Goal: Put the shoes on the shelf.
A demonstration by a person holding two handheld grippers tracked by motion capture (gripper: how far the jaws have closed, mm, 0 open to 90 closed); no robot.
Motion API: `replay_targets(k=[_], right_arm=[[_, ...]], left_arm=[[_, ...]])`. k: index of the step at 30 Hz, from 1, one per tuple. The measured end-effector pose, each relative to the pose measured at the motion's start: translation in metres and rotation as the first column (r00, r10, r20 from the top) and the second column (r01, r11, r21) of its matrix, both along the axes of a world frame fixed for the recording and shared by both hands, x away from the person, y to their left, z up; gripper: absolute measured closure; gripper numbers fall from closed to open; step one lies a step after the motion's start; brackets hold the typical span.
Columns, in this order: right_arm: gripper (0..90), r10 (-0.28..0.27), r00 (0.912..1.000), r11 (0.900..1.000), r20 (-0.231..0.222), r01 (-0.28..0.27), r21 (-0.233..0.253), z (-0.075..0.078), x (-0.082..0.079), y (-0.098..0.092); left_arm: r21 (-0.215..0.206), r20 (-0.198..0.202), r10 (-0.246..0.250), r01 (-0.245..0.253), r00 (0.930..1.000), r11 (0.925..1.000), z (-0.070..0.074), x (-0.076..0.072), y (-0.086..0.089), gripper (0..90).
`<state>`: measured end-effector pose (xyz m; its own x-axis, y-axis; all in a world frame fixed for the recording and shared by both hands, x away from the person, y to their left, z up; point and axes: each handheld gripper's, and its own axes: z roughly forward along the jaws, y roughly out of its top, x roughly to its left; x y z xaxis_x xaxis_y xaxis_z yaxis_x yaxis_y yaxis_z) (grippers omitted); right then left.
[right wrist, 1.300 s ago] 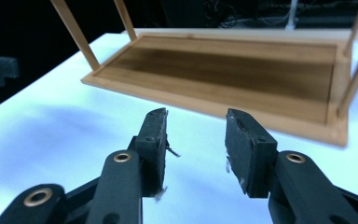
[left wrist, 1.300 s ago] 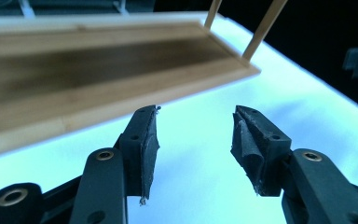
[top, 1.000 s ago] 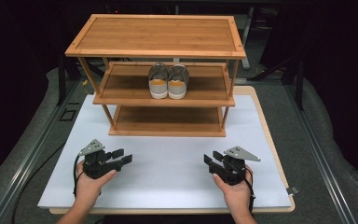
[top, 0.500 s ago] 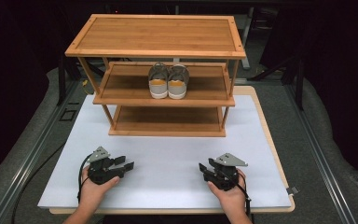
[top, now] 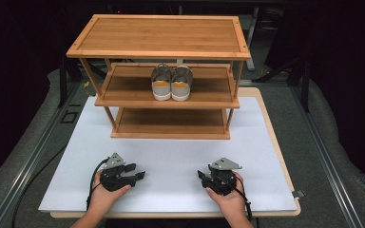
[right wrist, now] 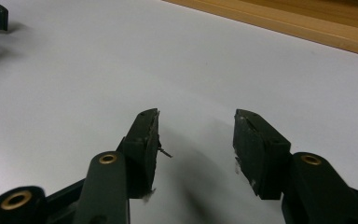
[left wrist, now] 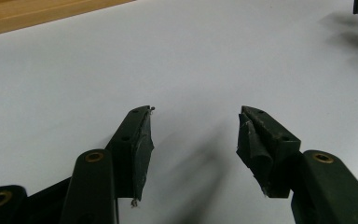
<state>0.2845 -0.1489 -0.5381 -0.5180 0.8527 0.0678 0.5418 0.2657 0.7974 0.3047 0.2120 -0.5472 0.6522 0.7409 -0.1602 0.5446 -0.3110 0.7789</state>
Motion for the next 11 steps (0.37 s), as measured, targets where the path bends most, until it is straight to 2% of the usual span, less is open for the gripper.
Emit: replay_targets(k=[11], right_arm=[[48.7,-0.004,1.0000,1.000,-0.004,0.004,-0.005,-0.0018,0.0009,0.0003]], left_arm=[[-0.011,-0.017,-0.002,0.001,0.9998,0.9999,-0.0010,0.0010,0.0004,44.1]])
